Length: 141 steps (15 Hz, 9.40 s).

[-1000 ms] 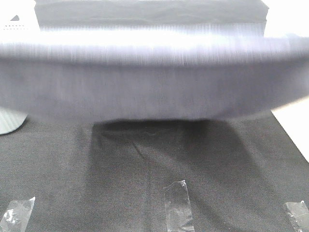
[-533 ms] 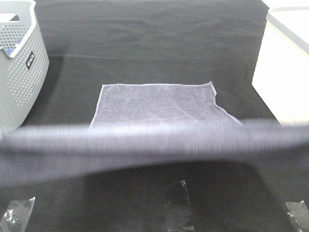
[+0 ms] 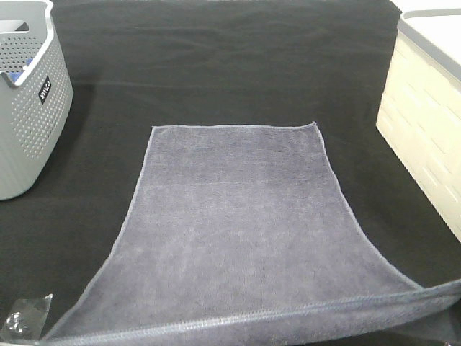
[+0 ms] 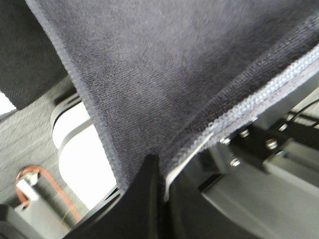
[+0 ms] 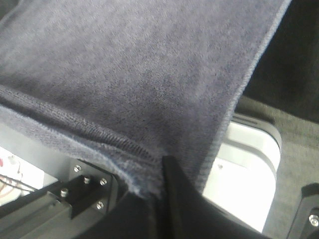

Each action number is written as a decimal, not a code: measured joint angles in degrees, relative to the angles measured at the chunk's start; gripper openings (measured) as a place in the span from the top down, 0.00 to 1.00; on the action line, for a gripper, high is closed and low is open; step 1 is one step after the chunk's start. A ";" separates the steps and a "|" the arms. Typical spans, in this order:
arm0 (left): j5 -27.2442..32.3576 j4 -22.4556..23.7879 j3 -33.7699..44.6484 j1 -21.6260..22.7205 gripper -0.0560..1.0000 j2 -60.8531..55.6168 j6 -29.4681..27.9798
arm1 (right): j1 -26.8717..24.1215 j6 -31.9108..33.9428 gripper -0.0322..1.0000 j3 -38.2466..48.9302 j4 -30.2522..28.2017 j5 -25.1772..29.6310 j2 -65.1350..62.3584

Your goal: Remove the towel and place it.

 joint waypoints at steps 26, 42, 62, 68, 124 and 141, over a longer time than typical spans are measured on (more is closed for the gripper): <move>4.81 2.98 -19.48 -12.43 0.95 46.93 8.59 | -0.69 -19.54 0.95 4.18 -0.69 -7.45 45.55; 5.27 6.19 -28.07 -15.99 0.13 47.33 3.27 | -0.74 -17.82 0.25 -1.43 -0.34 -8.08 45.55; -1.66 19.54 -68.07 17.53 0.13 64.69 -4.58 | -5.96 -4.35 0.11 -84.80 -19.60 -0.29 83.82; -5.56 19.54 -68.35 17.70 0.13 67.32 -6.19 | -5.96 -3.90 0.11 -85.37 -21.43 0.17 86.00; -35.18 19.25 -77.64 13.24 0.94 81.93 -1.49 | -3.90 -4.41 0.95 -97.52 -15.87 -15.99 100.04; -60.50 26.70 -83.31 15.01 0.94 86.00 -1.49 | -3.90 -13.46 0.95 -101.64 -13.41 -43.26 102.79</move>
